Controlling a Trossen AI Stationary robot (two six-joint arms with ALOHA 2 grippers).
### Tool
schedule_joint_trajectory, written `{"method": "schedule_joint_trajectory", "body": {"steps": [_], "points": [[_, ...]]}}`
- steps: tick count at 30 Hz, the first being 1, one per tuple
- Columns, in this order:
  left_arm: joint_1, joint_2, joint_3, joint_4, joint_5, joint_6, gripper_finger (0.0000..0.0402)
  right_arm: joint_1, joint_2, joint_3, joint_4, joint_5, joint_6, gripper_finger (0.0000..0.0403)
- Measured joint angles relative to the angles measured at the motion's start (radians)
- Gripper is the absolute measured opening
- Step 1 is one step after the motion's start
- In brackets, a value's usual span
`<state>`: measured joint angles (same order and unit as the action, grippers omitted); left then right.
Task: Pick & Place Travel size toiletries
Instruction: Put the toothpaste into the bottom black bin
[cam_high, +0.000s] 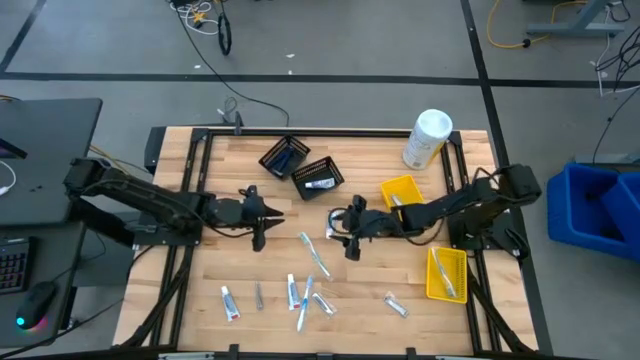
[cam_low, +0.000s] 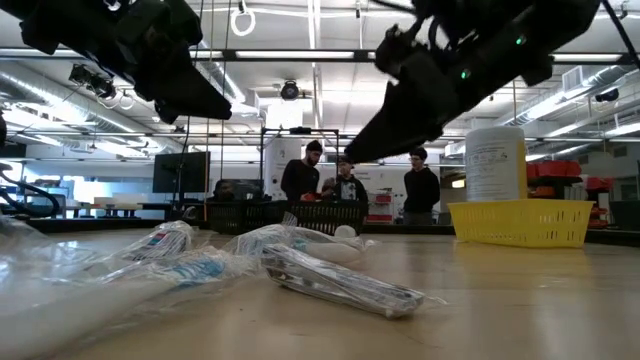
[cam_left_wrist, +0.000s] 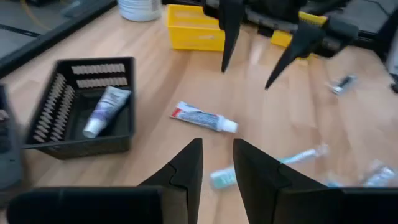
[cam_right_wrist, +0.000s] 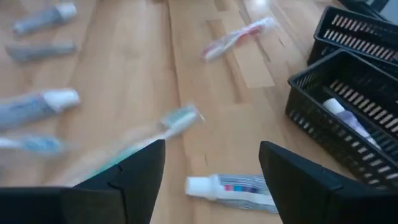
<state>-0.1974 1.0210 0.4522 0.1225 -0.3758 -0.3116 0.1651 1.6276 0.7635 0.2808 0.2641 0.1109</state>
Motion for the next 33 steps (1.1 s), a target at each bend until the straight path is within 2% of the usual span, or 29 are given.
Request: {"method": "schedule_joint_trajectory", "body": {"steps": [7,17,25,33], "points": [[0.0,0.0,0.0,0.004,-0.009,-0.018,0.0096,-0.088,0.138,0.0,0.037,-0.145,-0.134,0.0291],[0.0,0.0,0.0,0.003,-0.016,-0.025,0.0095,-0.167,0.245,0.054,0.033,-0.349,-0.432,0.0284],[0.0,0.0,0.0,0.002,-0.016,-0.017,0.0095,-0.18,0.268,0.058,0.025,-0.356,-0.504,0.0278],[0.0,0.0,0.001,0.001,-0.016,-0.012,0.0095,-0.2,0.269,0.057,0.029,-0.348,-0.489,0.0206]]}}
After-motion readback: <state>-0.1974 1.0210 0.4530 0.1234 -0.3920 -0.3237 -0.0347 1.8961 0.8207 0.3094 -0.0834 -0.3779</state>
